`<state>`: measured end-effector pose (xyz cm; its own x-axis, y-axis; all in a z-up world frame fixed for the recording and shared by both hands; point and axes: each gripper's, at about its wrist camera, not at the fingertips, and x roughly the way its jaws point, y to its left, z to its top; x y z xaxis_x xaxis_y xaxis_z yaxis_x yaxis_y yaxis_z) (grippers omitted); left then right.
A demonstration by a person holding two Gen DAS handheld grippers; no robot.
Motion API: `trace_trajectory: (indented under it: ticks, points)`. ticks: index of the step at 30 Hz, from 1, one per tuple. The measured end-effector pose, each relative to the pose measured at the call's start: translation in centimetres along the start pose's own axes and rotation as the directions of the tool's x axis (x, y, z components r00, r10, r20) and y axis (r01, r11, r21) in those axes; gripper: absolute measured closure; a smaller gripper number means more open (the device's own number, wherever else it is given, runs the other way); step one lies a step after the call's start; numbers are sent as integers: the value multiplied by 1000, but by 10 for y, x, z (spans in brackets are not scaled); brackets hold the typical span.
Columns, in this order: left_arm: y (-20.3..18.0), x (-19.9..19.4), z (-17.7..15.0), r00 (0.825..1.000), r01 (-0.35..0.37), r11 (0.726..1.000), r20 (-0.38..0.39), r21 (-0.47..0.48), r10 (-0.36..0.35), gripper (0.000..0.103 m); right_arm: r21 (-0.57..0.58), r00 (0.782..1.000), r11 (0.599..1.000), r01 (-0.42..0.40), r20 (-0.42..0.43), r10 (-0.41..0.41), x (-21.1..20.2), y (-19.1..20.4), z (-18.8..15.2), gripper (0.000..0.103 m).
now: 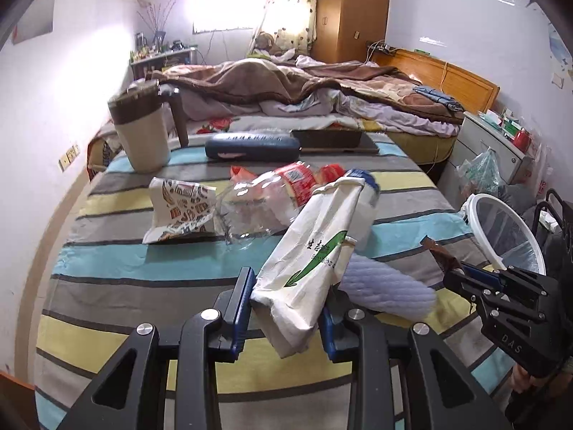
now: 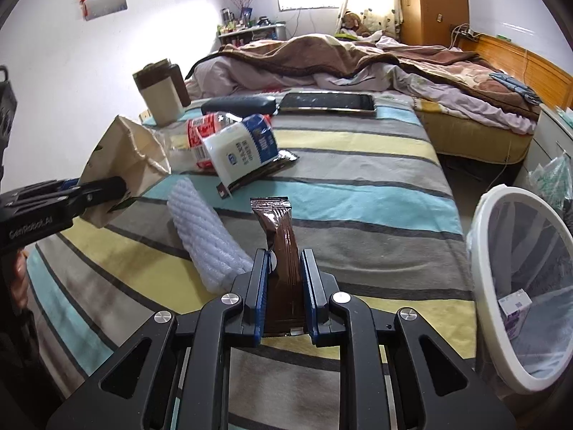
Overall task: Collect trash
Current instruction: 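Grasp the brown wrapper with the right gripper while the left gripper grasps the white paper bag, then carry the wrapper and paper bag over the white bin and release both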
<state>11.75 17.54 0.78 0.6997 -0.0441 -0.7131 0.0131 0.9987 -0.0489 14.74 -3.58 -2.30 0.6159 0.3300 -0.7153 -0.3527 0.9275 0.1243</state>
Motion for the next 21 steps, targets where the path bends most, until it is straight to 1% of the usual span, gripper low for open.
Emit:
trace_trajectory:
  ticks: [4, 10, 17, 21]
  points:
    - [-13, -12, 2, 1000, 1, 1000, 25, -1, -1, 70, 19, 1000, 1000, -6, 28, 6, -10, -9, 0, 83]
    - [-45, -20, 8, 998, 31, 999, 47, 35, -33, 70, 53, 998, 999, -3, 70, -1, -26, -28, 0, 83]
    - [-91, -19, 15, 994, 88, 992, 51, 87, -93, 70, 98, 992, 994, 47, 111, -57, -48, -57, -2, 83]
    - [-122, -16, 17, 989, 132, 984, 48, 122, -139, 70, 122, 987, 989, 78, 128, -94, -59, -73, -3, 83]
